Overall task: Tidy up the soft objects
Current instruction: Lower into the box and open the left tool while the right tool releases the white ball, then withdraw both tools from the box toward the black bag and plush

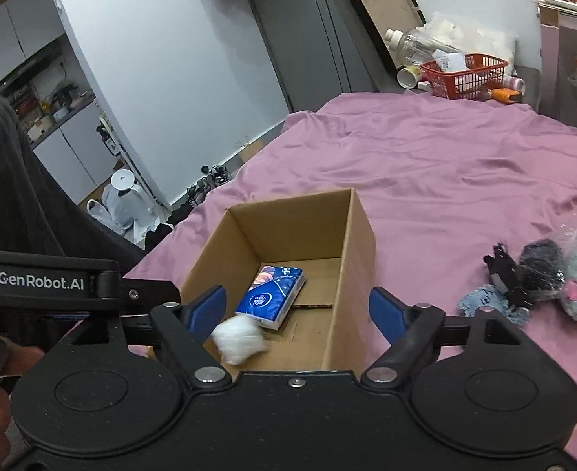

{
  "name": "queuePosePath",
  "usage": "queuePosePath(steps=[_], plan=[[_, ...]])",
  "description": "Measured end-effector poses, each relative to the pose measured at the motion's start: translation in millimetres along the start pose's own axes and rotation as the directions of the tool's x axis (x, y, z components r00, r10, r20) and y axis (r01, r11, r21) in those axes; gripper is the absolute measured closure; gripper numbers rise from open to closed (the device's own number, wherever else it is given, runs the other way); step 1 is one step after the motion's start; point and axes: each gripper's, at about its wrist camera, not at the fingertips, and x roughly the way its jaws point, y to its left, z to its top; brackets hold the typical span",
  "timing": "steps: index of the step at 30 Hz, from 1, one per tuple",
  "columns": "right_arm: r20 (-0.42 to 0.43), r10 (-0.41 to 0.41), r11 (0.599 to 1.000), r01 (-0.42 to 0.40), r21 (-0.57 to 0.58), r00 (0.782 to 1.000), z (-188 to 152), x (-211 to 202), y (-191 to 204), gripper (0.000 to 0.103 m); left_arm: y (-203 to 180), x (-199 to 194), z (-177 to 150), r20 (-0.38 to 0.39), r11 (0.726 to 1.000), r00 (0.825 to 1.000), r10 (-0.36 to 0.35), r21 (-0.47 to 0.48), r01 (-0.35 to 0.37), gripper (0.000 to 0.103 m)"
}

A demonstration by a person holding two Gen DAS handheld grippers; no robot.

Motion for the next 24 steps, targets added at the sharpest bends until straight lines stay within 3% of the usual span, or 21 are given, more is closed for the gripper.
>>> queuePosePath(steps=[4,17,24], plan=[[0.005,-0.026,1.0,0.026,-0.006,1.0,4,-14,-7,0.016,-13,-10,-2,0.016,1.0,1.0,0.004,0.019,-0.004,0.023],[0.024,-0.078,0.996,0.077,0.049,0.997,9,-67,-51,0.0,-48,-38,-6,0.077,1.0,0.997,-0.024,0.014,0.023,0.001],[0.037,-0.077,0.995,0.075,0.066,0.996,15,-93,-75,0.0,-75,-49,-14,0.091,0.997,0.993,-0.072,0.047,0.068,0.001]])
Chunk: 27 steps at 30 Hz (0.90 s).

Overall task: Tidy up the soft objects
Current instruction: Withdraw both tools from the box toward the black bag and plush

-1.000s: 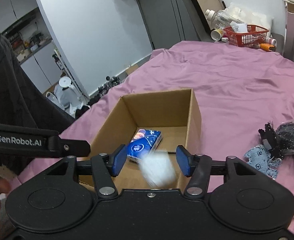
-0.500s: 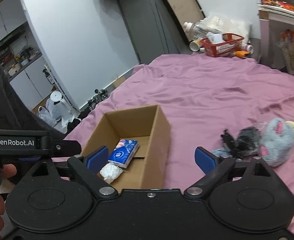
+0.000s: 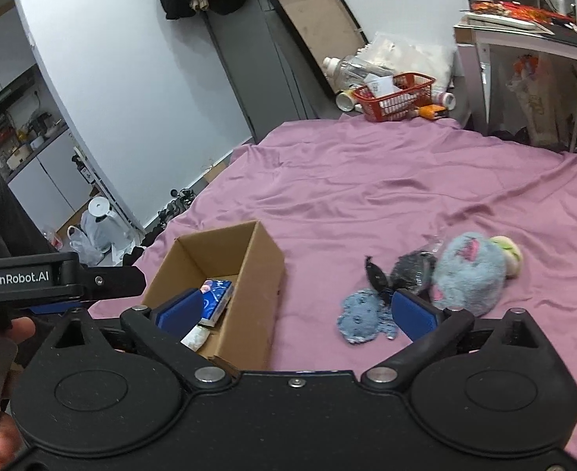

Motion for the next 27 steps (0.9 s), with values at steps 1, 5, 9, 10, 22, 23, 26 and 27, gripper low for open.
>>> queuePosePath(steps=[1,5,9,10,22,23,26,27], plan=[[0.0,-0.002,1.0,0.002,0.01,1.0,1,-3,-5,0.0,-3,0,-1,0.002,1.0,1.0,0.0,0.005,0.0,0.001],[0.02,-0.045,0.997,0.044,0.057,0.999,6,-14,-24,0.0,-21,-1,-7,0.009,0.999,1.0,0.0,0.032,0.0,0.001],[0.031,-0.046,0.995,0.043,0.086,0.998,10,-23,-41,0.0,-34,3,-12,-0.016,0.999,1.0,-0.025,0.027,0.025,0.001],[0.03,-0.044,0.995,0.041,0.09,0.999,11,-25,-44,0.0,-38,3,-13,-0.016,0.999,1.0,-0.023,0.031,0.023,0.001],[0.026,-0.085,0.984,0.08,0.159,0.996,10,-38,-92,0.0,-76,10,-16,0.003,0.998,1.0,0.014,0.055,-0.014,0.001],[0.025,-0.087,0.982,0.081,0.169,0.996,11,-38,-95,0.0,-78,11,-16,0.003,0.999,1.0,0.012,0.053,-0.012,0.001],[0.024,-0.098,0.975,0.091,0.201,0.995,12,-39,-107,0.0,-84,15,-15,0.014,0.999,1.0,0.01,0.052,-0.01,0.001],[0.023,-0.102,0.973,0.095,0.21,0.994,12,-39,-111,0.0,-86,17,-15,0.023,0.999,1.0,0.008,0.051,-0.009,0.001]])
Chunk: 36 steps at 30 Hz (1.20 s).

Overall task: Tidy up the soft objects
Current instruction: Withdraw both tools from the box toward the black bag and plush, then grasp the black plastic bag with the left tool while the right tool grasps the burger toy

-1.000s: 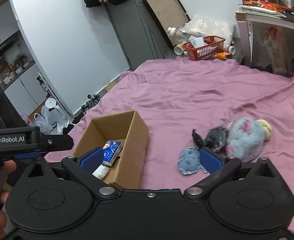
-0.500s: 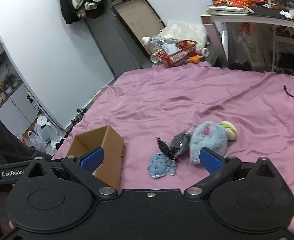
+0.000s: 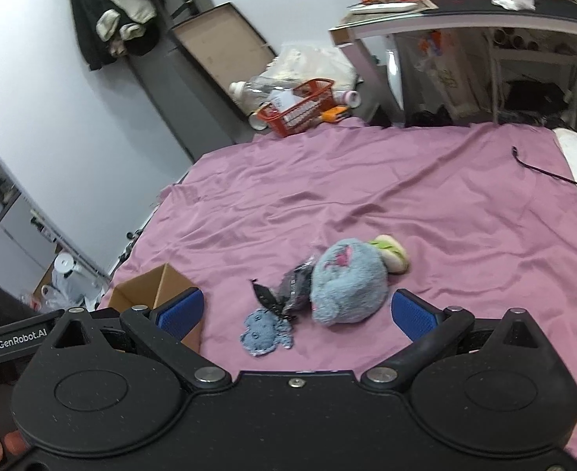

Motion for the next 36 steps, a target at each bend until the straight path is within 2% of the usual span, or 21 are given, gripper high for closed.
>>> queuePosePath(steps=[13,17,19,21,24,30,36], plan=[[0.013,0.004,0.989,-0.006,0.151,1.0,7,11,-44,0.001,-32,36,6,-0.013,0.998,0.998,-0.068,0.01,0.068,0.002],[-0.002,-0.003,0.979,0.003,0.206,1.0,7,20,-56,0.009,-44,46,8,-0.01,0.994,0.994,-0.112,0.016,0.112,0.005],[-0.006,-0.003,0.972,0.005,0.236,1.0,7,24,-64,0.013,-52,50,9,-0.01,0.99,0.991,-0.136,0.028,0.136,0.011],[-0.01,-0.003,0.965,0.005,0.261,1.0,7,28,-69,0.018,-59,55,11,-0.014,0.987,0.987,-0.159,0.036,0.16,0.026],[-0.018,0.002,0.957,0.003,0.289,1.0,7,35,-76,0.021,-69,68,13,-0.041,0.982,0.982,-0.184,0.042,0.186,0.042],[-0.053,0.027,0.942,-0.008,0.337,0.998,8,56,-87,0.028,-81,95,12,-0.086,0.979,0.977,-0.195,0.046,0.199,0.054],[-0.069,0.022,0.936,0.003,0.353,0.997,15,73,-94,0.028,-89,123,9,-0.143,0.976,0.97,-0.198,0.058,0.208,0.054]])
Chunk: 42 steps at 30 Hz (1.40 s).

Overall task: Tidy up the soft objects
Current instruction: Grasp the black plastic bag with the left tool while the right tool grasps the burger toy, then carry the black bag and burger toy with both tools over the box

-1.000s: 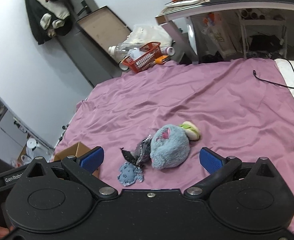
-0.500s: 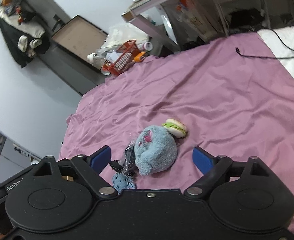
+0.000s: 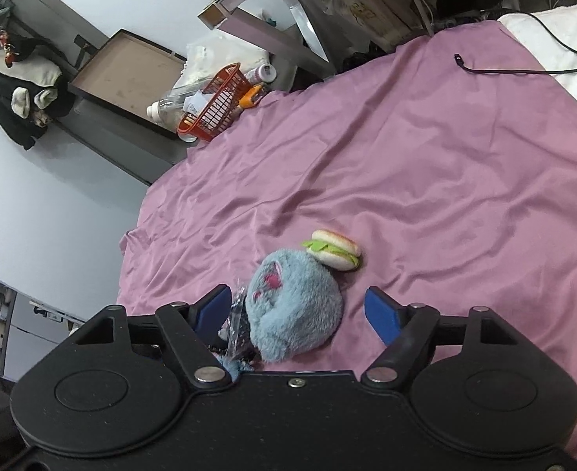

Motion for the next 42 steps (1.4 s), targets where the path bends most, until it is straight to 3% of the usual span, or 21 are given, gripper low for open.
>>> queuePosePath(steps=[14,22,26,29,31,34,35,42], plan=[[-0.067,-0.011,0.982,0.023,0.19,0.998,22,55,-36,0.028,5,73,16,-0.118,0.998,0.992,0.054,0.018,-0.052,0.054],[-0.11,0.003,0.961,0.028,0.276,0.994,26,89,-51,0.028,12,96,24,-0.138,0.999,0.99,0.035,0.007,-0.034,0.054],[-0.116,0.014,0.954,0.021,0.3,0.993,29,102,-53,0.028,12,99,26,-0.141,0.999,0.989,0.031,0.022,-0.028,0.068],[-0.128,-0.002,0.954,0.04,0.297,0.992,29,110,-53,0.028,12,99,29,-0.148,1.0,0.989,0.023,0.023,-0.02,0.072],[-0.132,-0.018,0.95,0.058,0.306,0.991,28,113,-56,0.032,11,98,30,-0.148,1.0,0.989,0.019,0.022,-0.016,0.074],[-0.124,-0.017,0.943,0.057,0.329,0.992,28,114,-61,0.052,12,94,31,-0.143,1.0,0.99,0.006,0.012,-0.005,0.075],[-0.119,-0.004,0.942,0.044,0.333,0.993,28,113,-62,0.064,12,92,30,-0.14,1.0,0.99,0.002,0.011,0.0,0.075],[-0.068,-0.006,0.955,0.026,0.295,0.998,28,91,-53,0.069,6,69,30,-0.087,1.0,0.996,-0.018,0.019,0.02,0.075]])
